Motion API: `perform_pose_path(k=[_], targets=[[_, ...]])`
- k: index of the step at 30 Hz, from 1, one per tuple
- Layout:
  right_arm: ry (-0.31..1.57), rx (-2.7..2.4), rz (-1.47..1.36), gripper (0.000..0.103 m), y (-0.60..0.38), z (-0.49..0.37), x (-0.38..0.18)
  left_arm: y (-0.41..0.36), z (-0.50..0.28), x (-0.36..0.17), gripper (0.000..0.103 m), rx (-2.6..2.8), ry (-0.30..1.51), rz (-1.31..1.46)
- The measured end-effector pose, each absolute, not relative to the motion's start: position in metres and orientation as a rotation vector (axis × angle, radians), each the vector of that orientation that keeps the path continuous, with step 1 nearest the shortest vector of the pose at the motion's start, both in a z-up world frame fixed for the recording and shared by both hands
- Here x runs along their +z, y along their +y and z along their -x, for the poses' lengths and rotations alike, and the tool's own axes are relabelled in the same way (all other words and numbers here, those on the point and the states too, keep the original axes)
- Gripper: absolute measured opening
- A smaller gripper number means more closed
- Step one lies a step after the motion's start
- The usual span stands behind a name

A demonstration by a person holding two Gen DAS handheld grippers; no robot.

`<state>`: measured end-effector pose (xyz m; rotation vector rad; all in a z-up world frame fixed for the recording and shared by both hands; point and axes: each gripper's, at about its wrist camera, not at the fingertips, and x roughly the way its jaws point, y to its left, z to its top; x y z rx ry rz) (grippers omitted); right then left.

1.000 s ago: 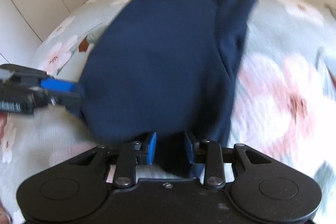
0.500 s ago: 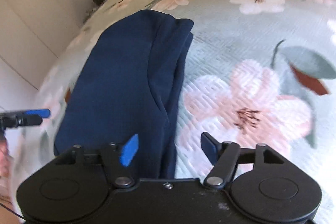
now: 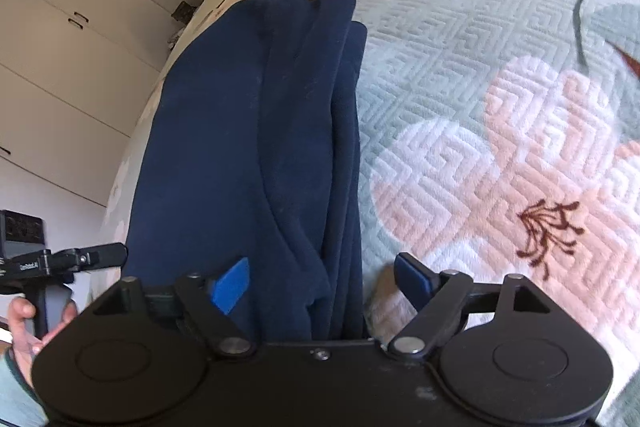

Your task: Fold large clothes

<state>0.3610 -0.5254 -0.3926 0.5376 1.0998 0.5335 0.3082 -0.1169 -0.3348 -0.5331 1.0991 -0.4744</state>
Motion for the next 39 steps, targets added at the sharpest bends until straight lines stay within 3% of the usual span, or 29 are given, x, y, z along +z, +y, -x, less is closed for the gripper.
perform_pose_path(k=[6,10,11,13,16,19,33,39], targets=[[1.087,0.628,-0.641,0.103,-0.521,-0.371,-0.402,-0.115,-0.324,-0.367,0.098,-0.521,1.132,0.690],[1.077,0.678,-0.650,0.098,-0.509,-0.372,-0.406,-0.119,-0.326,-0.375,0.097,-0.528,1.117,0.718],[1.067,0.678,-0.638,0.096,-0.506,-0.371,-0.406,-0.121,-0.324,-0.374,0.091,-0.536,1.101,0.706],[1.051,0.680,-0.624,0.079,-0.504,-0.367,-0.402,-0.123,-0.319,-0.368,0.081,-0.546,1.072,0.653],[1.007,0.685,-0.580,0.069,-0.500,-0.356,-0.390,-0.117,-0.310,-0.363,0.070,-0.563,1.029,0.667],[0.969,0.695,-0.548,0.065,-0.491,-0.347,-0.372,-0.113,-0.299,-0.352,0.062,-0.603,0.975,0.684],[0.904,0.801,-0.500,0.065,-0.411,-0.211,-0.289,-0.031,-0.154,-0.270,0.061,-0.664,0.890,0.615],[0.947,0.794,-0.481,0.065,-0.359,-0.143,-0.281,0.012,-0.085,-0.268,0.062,-0.637,0.923,0.637]])
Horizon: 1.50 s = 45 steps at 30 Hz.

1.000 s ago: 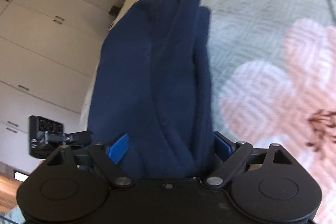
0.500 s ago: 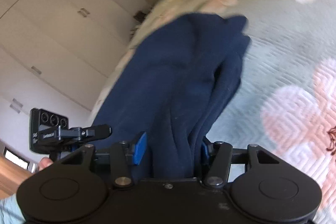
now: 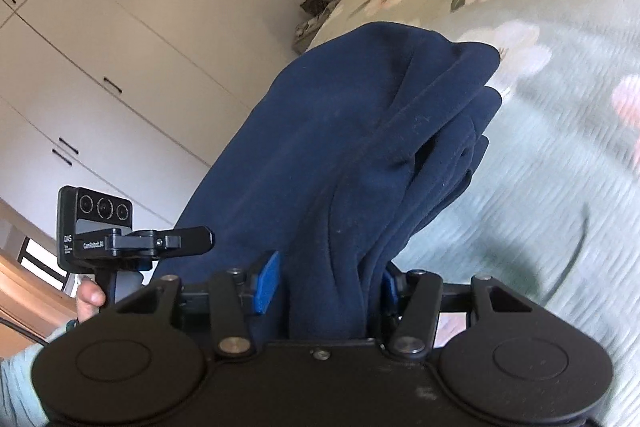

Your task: Fold large clothes

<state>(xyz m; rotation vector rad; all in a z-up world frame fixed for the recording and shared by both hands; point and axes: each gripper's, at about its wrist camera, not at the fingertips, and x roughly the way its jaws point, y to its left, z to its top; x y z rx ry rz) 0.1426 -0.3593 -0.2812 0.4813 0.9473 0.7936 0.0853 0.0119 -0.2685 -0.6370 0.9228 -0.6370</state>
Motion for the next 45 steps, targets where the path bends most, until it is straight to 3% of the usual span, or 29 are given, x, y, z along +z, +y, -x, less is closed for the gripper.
perform_pose_path(k=[6,10,13,21,23,24,25,28,30,33,35,38,40,44,45], targets=[[0.992,0.745,-0.450,0.065,-0.325,-0.101,-0.297,0.041,-0.040,-0.305,0.062,-0.621,0.940,0.669],[1.078,0.619,-0.395,0.065,-0.301,-0.092,-0.337,0.044,-0.031,-0.353,0.066,-0.556,1.009,0.623],[1.078,0.498,-0.445,0.075,-0.298,-0.075,-0.350,0.050,-0.025,-0.368,0.070,-0.518,0.997,0.665],[0.994,0.315,-0.192,0.077,-0.311,-0.020,-0.271,0.077,0.006,-0.285,0.062,-0.402,0.941,0.445],[0.953,0.337,-0.112,0.069,-0.299,-0.016,-0.253,0.068,0.011,-0.264,0.062,-0.422,0.933,0.420],[0.942,0.348,-0.094,0.057,-0.289,-0.015,-0.248,0.063,0.016,-0.255,0.060,-0.441,0.932,0.412],[0.943,0.365,-0.092,0.044,-0.277,-0.015,-0.247,0.054,0.018,-0.252,0.058,-0.463,0.934,0.409],[0.982,0.401,-0.045,0.024,-0.243,-0.015,-0.267,0.022,0.021,-0.274,0.034,-0.553,1.032,0.440],[1.040,0.358,0.056,0.024,-0.229,-0.020,-0.291,0.000,0.024,-0.297,0.017,-0.534,1.117,0.361],[1.159,0.322,0.073,0.023,-0.235,-0.018,-0.312,-0.001,0.029,-0.317,0.006,-0.464,1.182,0.422],[1.198,0.319,0.057,0.023,-0.246,-0.010,-0.310,0.003,0.037,-0.313,0.006,-0.449,1.193,0.425],[1.236,0.318,0.033,0.033,-0.270,0.003,-0.302,0.002,0.046,-0.303,0.006,-0.437,1.205,0.407],[1.250,0.288,0.056,0.050,-0.286,0.013,-0.287,-0.002,0.051,-0.289,0.010,-0.432,1.208,0.396],[1.203,0.237,0.064,0.054,-0.308,0.017,-0.236,-0.022,0.052,-0.238,0.017,-0.449,1.132,0.318],[1.175,0.231,0.065,0.065,-0.312,0.018,-0.220,-0.026,0.052,-0.220,0.020,-0.447,1.099,0.295]])
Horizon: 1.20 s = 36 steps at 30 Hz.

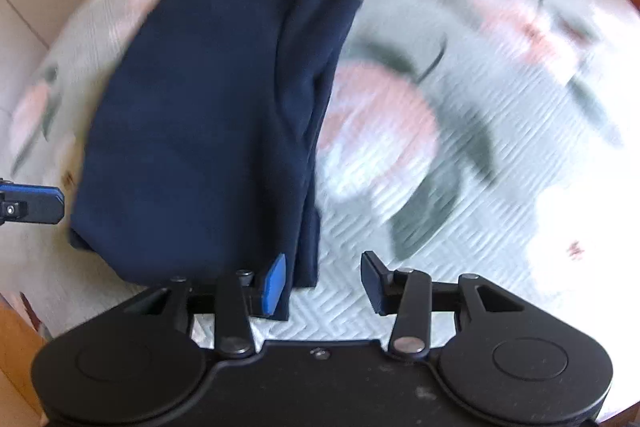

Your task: Fold large clothes

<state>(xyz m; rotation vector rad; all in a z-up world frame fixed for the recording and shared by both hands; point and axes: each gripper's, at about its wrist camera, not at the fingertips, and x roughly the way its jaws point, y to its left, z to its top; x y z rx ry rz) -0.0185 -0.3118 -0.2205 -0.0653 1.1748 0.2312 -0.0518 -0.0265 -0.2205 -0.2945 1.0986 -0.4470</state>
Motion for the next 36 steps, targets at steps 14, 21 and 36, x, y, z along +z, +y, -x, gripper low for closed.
perform_pose_path(k=[14,21,36], targets=[[0.973,0.144,0.072,0.084,-0.264,0.024,-0.018,-0.068,0.079,-0.016,0.067,-0.111,0.833,0.089],[0.972,0.155,0.043,0.084,-0.238,0.034,0.009,-0.077,0.088,0.022,0.075,-0.074,0.800,0.044],[1.093,0.148,0.029,0.085,-0.227,0.040,-0.013,-0.073,0.077,-0.002,0.079,-0.026,0.924,0.053]])
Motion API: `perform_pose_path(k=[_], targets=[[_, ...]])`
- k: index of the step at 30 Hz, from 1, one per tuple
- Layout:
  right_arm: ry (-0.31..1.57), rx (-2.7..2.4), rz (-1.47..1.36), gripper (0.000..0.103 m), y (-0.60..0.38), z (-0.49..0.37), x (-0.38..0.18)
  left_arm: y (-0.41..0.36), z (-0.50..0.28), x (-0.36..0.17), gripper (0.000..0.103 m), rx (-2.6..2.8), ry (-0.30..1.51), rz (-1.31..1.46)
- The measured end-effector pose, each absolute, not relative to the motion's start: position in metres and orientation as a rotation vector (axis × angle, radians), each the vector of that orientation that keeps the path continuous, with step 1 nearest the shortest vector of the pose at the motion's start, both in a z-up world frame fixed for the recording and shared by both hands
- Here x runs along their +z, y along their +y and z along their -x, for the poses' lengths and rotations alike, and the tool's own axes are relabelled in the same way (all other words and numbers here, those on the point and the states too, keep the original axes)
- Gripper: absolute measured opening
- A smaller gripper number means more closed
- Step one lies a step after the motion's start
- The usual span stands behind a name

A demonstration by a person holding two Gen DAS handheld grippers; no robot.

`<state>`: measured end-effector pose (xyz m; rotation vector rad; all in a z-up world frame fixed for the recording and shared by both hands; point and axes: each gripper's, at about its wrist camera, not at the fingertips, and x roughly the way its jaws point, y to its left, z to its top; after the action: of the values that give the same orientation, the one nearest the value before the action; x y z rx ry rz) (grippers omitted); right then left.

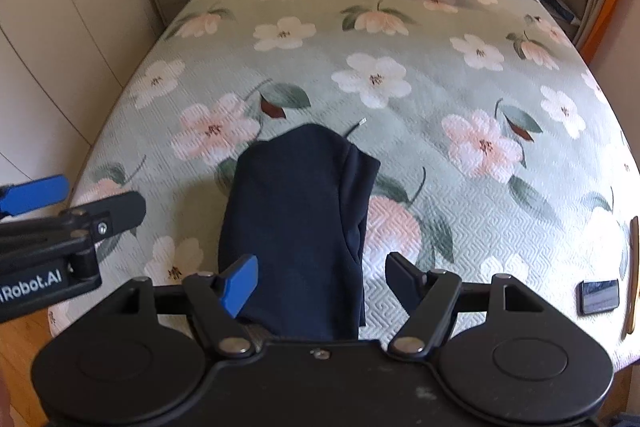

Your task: Fold large clothes

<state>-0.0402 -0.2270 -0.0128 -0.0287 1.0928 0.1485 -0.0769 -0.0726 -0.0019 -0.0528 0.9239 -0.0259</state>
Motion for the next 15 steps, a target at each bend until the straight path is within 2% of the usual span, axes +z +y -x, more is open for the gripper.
perform_pose_path(k=[7,15], targets=[[1.142,0.147,0.044,0.085,-0.229,0.040,-0.032,-0.072,0.072,-0.033,0.079,-0.009,1.026,0.068],[1.139,0.145,0.072,0.085,-0.233,0.036,-0.035,-0.076,0.066,-0.040,0.079,0.056,1.077,0.035]])
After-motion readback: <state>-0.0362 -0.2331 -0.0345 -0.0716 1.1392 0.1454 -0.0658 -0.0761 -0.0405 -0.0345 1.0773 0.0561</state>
